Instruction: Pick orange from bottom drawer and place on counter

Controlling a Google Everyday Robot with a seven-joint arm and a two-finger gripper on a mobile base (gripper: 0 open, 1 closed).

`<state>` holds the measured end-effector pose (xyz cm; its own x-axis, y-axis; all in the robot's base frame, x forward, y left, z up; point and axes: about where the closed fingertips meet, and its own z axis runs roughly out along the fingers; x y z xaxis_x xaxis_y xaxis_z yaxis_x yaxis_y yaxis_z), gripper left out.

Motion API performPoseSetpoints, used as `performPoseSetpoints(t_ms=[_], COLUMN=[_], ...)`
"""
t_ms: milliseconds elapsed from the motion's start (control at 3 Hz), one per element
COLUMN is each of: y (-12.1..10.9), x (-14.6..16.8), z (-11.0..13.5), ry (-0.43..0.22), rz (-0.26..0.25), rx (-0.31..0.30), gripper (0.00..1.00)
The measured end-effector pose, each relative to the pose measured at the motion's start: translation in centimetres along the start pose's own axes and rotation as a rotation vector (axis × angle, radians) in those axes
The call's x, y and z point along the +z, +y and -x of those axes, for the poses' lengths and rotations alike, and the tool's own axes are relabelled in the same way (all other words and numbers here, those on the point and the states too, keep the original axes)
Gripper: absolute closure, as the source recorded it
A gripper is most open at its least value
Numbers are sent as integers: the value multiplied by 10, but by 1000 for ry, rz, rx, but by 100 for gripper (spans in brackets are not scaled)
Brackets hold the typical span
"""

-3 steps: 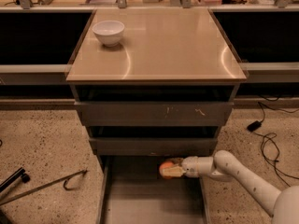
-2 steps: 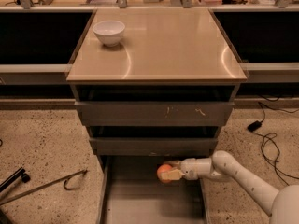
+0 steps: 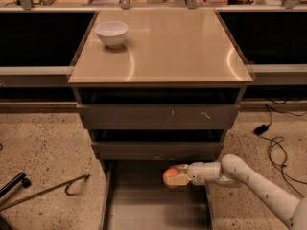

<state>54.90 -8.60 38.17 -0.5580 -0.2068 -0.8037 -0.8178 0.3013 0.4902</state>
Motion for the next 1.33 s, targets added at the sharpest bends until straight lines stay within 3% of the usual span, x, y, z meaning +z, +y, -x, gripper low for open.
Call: performPoseSetpoints(t_ms=[333, 667, 1000, 1333], y=[40, 81, 101, 109], x=[-28, -50, -49, -58], z=[46, 106, 156, 162], ry=[-15, -24, -38, -34], rz=[-49, -55, 37, 86], rx=[-79, -148, -165, -185], gripper=[100, 100, 100, 100])
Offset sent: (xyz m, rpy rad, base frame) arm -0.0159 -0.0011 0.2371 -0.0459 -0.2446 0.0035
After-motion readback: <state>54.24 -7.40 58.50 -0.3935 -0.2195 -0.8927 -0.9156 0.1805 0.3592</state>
